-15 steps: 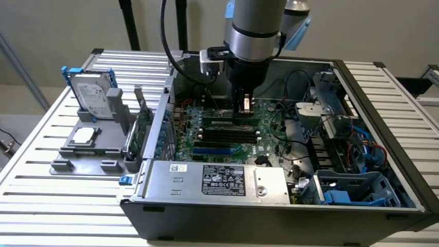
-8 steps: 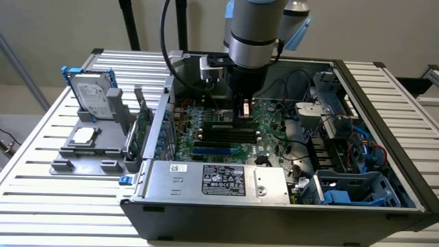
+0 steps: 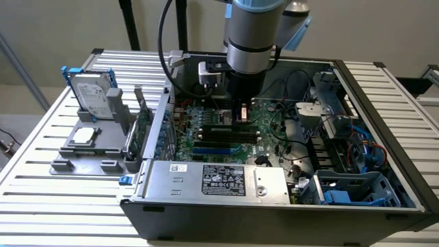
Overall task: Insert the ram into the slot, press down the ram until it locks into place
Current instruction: 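Insert the ram into the slot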
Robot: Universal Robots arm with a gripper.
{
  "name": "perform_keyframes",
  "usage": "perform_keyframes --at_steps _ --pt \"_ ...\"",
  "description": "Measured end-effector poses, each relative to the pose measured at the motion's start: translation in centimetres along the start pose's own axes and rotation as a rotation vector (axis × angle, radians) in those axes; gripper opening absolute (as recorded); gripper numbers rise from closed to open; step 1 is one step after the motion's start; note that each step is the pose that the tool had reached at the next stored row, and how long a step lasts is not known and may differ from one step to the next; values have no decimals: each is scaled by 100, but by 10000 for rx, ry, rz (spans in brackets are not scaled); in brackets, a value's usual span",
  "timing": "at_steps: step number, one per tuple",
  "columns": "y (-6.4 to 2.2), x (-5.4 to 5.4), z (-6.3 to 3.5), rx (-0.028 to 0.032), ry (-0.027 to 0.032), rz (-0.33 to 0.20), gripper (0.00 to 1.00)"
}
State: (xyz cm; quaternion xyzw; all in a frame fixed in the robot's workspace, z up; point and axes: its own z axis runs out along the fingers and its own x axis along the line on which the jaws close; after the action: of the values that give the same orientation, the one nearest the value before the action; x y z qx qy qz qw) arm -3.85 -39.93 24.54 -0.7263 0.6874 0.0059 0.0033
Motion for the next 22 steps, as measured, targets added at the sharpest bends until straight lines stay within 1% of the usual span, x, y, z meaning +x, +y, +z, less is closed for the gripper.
perform_keyframes --at_steps 3,6,9,18,22 --pt "0 0 19 0 13 98 13" --pt "1 1 29 -2 64 151 13" --pt "0 1 42 -3 98 155 13" --pt "-8 1 68 -10 168 158 13" --pt "-9 2 76 -21 189 158 13"
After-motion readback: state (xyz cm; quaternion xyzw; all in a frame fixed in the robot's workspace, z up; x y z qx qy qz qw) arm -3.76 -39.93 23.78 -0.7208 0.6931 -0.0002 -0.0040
